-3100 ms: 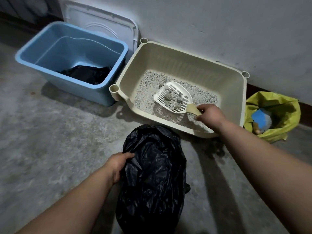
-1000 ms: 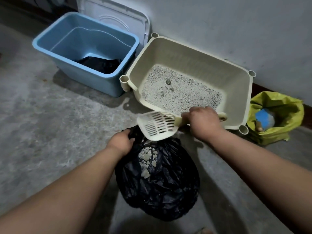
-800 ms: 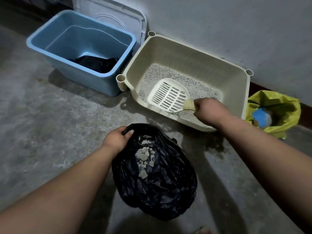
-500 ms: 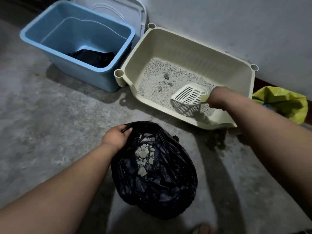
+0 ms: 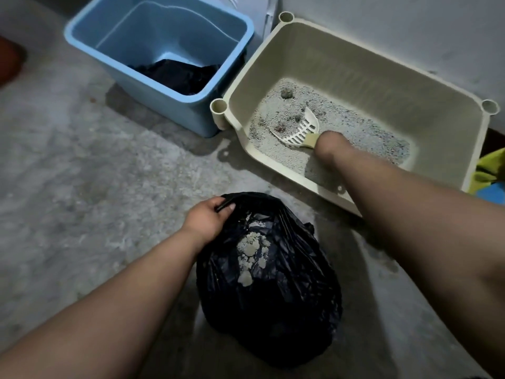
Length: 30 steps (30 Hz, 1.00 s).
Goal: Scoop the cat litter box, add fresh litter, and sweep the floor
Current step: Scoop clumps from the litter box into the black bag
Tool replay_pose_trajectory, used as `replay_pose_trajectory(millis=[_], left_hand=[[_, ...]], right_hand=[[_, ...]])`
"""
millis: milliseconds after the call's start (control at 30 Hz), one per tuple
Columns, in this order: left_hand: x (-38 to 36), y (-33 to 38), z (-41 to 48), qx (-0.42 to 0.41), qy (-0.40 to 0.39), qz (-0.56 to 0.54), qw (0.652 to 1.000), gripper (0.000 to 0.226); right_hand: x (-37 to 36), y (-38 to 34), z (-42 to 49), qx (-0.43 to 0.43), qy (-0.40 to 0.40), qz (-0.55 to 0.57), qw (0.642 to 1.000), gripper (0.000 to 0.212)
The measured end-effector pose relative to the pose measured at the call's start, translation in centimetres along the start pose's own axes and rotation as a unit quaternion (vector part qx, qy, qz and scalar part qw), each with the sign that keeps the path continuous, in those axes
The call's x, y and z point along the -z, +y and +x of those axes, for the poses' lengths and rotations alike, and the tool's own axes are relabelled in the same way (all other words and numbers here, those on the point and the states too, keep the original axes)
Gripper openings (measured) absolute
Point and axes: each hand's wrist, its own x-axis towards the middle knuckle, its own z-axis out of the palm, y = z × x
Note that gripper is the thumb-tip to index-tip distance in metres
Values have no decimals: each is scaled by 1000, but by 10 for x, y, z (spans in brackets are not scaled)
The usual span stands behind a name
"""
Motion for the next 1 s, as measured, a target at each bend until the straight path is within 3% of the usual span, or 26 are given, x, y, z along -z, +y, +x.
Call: replay_pose_trajectory(millis=[333,467,600,667,733,800,933,1000], left_hand=[[-6,4,6,6,3,-36,999,27],[-7,3,11,16,-7,-33,999,26],[-8,6,13,11,-18,-45,999,25],[-7,7,13,8,-18,-66,998,20],[-6,8,13,3,-11,-80,997,12],[-3,8,13,4,-2,-93,996,12],[1,5,11,15,-10,-110,994,13],[2,5,9,20,-10,-115,993,13]], right_hand=[[-12,30,-16,28,28,197,980,42],[-5,43,-27,19,47,164,985,34],[6,54,-36,28,58,117,991,14],[10,57,-41,40,70,120,989,16],[14,63,-48,43,83,119,988,5],[18,68,-57,41,103,101,989,17],[22,77,-66,43,110,84,989,8],[21,79,-69,35,89,75,993,29]])
